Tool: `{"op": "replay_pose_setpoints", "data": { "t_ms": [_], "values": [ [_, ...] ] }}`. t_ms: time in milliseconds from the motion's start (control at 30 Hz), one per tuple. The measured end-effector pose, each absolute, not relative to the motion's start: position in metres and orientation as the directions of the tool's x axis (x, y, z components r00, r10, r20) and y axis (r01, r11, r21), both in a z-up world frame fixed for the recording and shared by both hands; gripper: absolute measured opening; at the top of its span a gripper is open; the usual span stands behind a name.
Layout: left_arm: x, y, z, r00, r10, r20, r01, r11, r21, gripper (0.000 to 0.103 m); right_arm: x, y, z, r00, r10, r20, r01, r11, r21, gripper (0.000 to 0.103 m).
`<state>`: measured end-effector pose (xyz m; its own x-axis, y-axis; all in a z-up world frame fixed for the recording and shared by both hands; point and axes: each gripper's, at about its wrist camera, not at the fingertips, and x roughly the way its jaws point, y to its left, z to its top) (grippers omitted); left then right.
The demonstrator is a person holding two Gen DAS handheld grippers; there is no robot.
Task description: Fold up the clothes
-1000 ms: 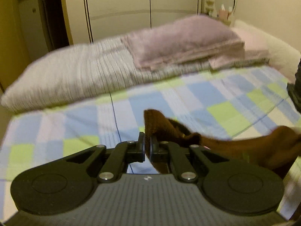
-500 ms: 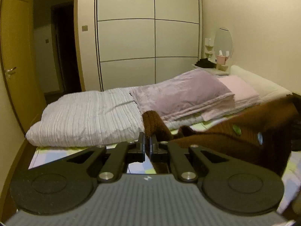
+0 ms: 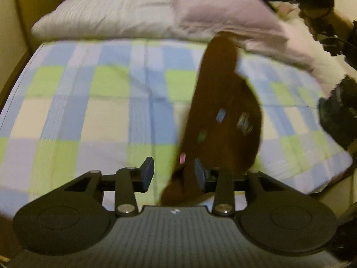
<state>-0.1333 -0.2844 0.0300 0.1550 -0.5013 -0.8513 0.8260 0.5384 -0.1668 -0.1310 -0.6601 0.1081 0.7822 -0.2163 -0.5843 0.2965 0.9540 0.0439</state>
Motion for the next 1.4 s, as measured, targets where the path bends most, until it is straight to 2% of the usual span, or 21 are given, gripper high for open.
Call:
{"op": "replay_pose_setpoints", "data": {
  "t_ms": [133, 233, 400, 667, 700, 767, 967, 1000, 1033, 1100, 1133, 1167, 1200, 1267, 1400],
  "values": [
    [-0.108, -0.287, 0.002, 0.139, -0.495, -0.858, 0.83, 0.531, -0.172, 0.045, -0.137, -0.671, 0.031, 0.702, -0.186, -0.687, 0.374, 0.918, 0.133, 0.085],
    [-0.083, -0.311, -0.019, 0.124, -0.505, -0.854, 0.866, 0.475, -0.155, 0.048, -0.175, -0.67, -0.027, 0.604, -0.184, -0.775, 0.469, 0.869, 0.159, 0.085],
    [-0.045, -0.376, -0.066, 0.086, -0.546, -0.833, 0.934, 0.335, -0.122, 0.055, -0.253, -0.659, -0.078, 0.497, -0.197, -0.845, 0.62, 0.762, 0.187, 0.084],
    [-0.017, -0.538, -0.133, -0.003, -0.574, -0.819, 0.975, 0.178, -0.129, 0.055, -0.288, -0.682, -0.145, 0.529, -0.085, -0.844, 0.673, 0.648, 0.357, 0.084],
    [-0.014, -0.558, -0.141, -0.01, -0.573, -0.82, 0.976, 0.173, -0.132, 0.056, -0.286, -0.688, -0.155, 0.543, -0.067, -0.837, 0.67, 0.635, 0.384, 0.084],
    [-0.008, -0.597, -0.157, -0.019, -0.57, -0.821, 0.977, 0.162, -0.135, 0.063, -0.279, -0.702, -0.182, 0.565, -0.037, -0.824, 0.667, 0.609, 0.429, 0.084],
    [0.008, -0.682, -0.211, -0.014, -0.5, -0.866, 0.976, 0.18, -0.119, 0.065, -0.243, -0.734, -0.241, 0.617, 0.033, -0.786, 0.645, 0.552, 0.529, 0.084],
    [0.009, -0.689, -0.219, -0.024, -0.484, -0.875, 0.974, 0.186, -0.13, 0.064, -0.239, -0.738, -0.247, 0.615, 0.046, -0.787, 0.646, 0.543, 0.536, 0.07],
    [0.011, -0.695, -0.227, -0.038, -0.468, -0.883, 0.972, 0.19, -0.142, 0.057, -0.235, -0.743, -0.253, 0.61, 0.063, -0.79, 0.649, 0.532, 0.543, 0.044],
    [0.013, -0.699, -0.234, -0.079, -0.43, -0.899, 0.969, 0.177, -0.17, 0.038, -0.234, -0.752, -0.258, 0.607, 0.089, -0.79, 0.654, 0.509, 0.56, 0.026],
    [0.013, -0.699, -0.236, -0.097, -0.413, -0.905, 0.969, 0.168, -0.18, 0.012, -0.237, -0.756, -0.253, 0.618, 0.095, -0.781, 0.644, 0.509, 0.571, 0.016],
    [0.015, -0.697, -0.232, -0.109, -0.411, -0.905, 0.968, 0.161, -0.19, 0.006, -0.241, -0.759, -0.245, 0.62, 0.092, -0.779, 0.636, 0.522, 0.568, 0.015],
    [0.016, -0.692, -0.223, -0.115, -0.426, -0.897, 0.968, 0.155, -0.198, 0.006, -0.247, -0.762, -0.234, 0.616, 0.076, -0.784, 0.635, 0.541, 0.551, 0.009],
    [0.021, -0.678, -0.197, -0.112, -0.484, -0.868, 0.965, 0.153, -0.211, 0.005, -0.261, -0.768, -0.212, 0.609, 0.028, -0.793, 0.639, 0.576, 0.511, 0.009],
    [0.031, -0.646, -0.146, -0.11, -0.607, -0.787, 0.944, 0.184, -0.274, 0.003, -0.309, -0.783, -0.159, 0.589, -0.19, -0.786, 0.721, 0.564, 0.403, 0.008]
  ]
}}
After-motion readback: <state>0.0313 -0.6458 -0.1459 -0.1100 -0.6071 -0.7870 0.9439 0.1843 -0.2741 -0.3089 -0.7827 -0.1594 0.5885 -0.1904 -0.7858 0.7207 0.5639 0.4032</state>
